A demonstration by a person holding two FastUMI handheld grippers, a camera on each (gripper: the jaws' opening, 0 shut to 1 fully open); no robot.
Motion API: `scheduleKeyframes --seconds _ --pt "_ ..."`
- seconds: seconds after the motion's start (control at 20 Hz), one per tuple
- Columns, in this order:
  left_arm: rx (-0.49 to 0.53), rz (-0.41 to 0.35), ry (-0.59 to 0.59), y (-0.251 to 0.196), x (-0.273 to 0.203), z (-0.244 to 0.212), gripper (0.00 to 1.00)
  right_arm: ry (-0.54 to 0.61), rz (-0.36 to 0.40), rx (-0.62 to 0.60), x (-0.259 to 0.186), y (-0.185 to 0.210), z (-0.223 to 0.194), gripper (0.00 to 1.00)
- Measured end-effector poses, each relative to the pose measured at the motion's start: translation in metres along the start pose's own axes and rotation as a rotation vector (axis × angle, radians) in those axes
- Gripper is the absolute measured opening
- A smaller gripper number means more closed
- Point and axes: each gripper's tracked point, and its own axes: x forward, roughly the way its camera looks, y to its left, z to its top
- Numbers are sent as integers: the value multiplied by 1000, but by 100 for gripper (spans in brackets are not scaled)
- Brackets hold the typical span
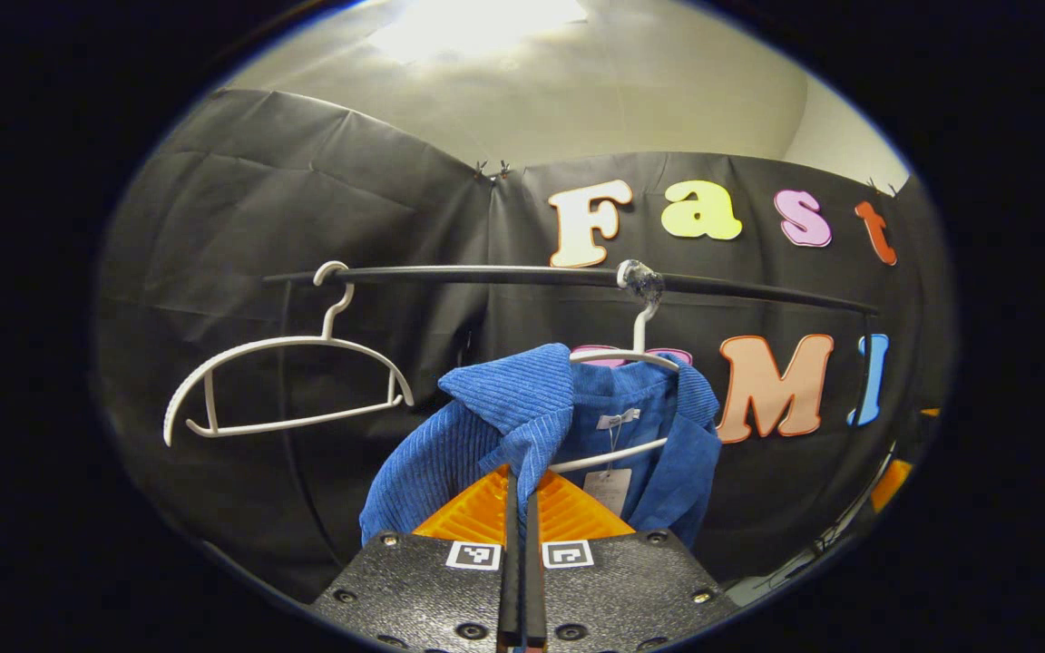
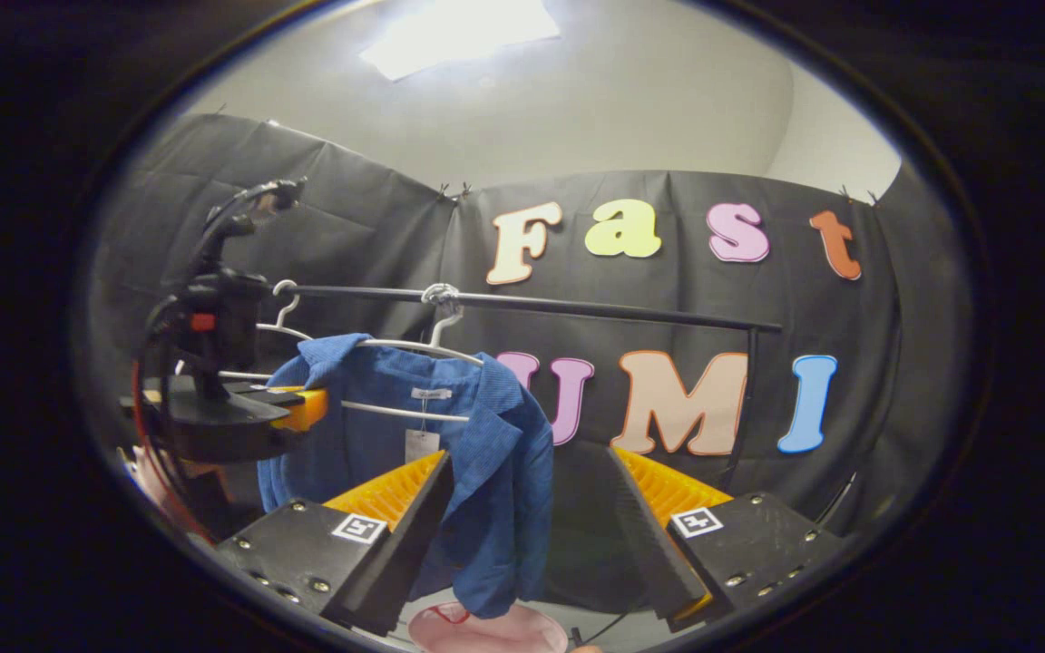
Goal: Grasp the clothes on the hanger with both hands and then place them into the laundry hamper below.
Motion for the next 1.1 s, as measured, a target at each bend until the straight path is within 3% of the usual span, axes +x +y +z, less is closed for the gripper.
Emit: scheduleKeyframes --seconds 0.05,0.1,0.4,0.65,0.9,1.1 --pt "-6 -19 8 1 0 2 0 -3 7 -2 10 4 0 99" --pt "-5 -33 19 2 -1 3 0 -5 16 -3 23 9 -2 94" --pt "20 -120 51 3 -6 6 0 42 81 25 100 51 -34 98" --pt "0 -143 66 6 -5 6 0 79 24 -12 158 61 -73 94" --pt "11 -143 65 7 -1 5 0 132 -58 8 201 53 -98 96" --pt "21 -139 64 8 -2 4 0 167 -67 63 223 53 -107 94"
